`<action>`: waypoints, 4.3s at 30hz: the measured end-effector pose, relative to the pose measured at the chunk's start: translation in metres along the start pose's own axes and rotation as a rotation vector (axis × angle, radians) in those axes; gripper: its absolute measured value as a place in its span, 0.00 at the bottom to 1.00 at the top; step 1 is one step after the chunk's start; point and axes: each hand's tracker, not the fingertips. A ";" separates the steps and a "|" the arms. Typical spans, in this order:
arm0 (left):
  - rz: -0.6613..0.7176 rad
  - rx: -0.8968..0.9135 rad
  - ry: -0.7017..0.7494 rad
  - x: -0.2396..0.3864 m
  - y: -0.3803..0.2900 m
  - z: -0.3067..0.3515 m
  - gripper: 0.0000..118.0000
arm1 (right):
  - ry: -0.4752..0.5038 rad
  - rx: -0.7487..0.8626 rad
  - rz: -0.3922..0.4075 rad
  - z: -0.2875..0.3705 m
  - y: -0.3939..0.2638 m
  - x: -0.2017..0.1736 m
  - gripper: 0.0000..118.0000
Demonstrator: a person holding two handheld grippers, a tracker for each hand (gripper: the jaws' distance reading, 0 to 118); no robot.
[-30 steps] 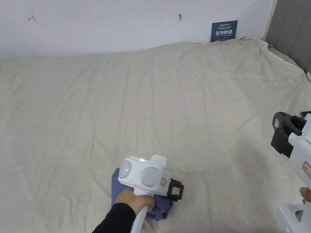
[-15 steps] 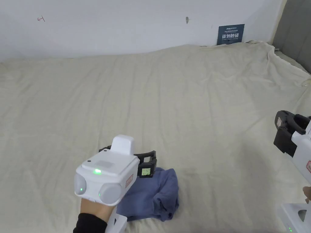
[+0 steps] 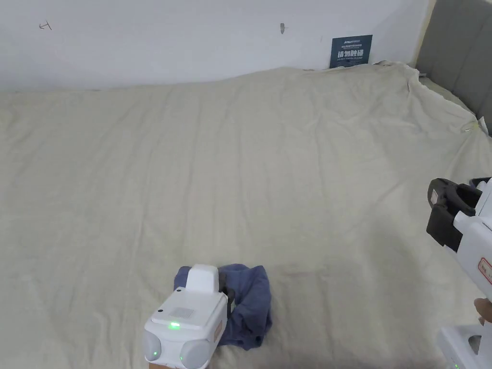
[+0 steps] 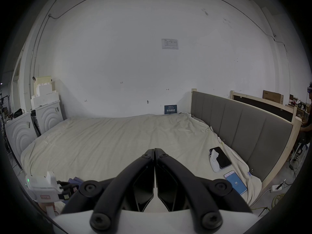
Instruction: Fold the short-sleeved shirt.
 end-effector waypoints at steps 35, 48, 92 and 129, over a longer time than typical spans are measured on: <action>0.091 0.366 -0.049 -0.017 0.111 0.109 0.00 | 0.057 0.085 0.005 0.005 0.019 -0.040 0.00; 0.086 0.546 0.235 -0.083 0.136 0.159 0.00 | 0.110 0.156 -0.005 -0.011 0.014 -0.088 0.00; 0.194 0.265 0.129 -0.153 0.071 0.119 0.00 | 0.279 -0.281 0.138 -0.126 -0.240 -0.215 0.00; 0.451 -0.504 -0.368 -0.143 0.017 -0.044 0.17 | 0.346 -0.449 -0.017 -0.136 -0.214 -0.194 0.00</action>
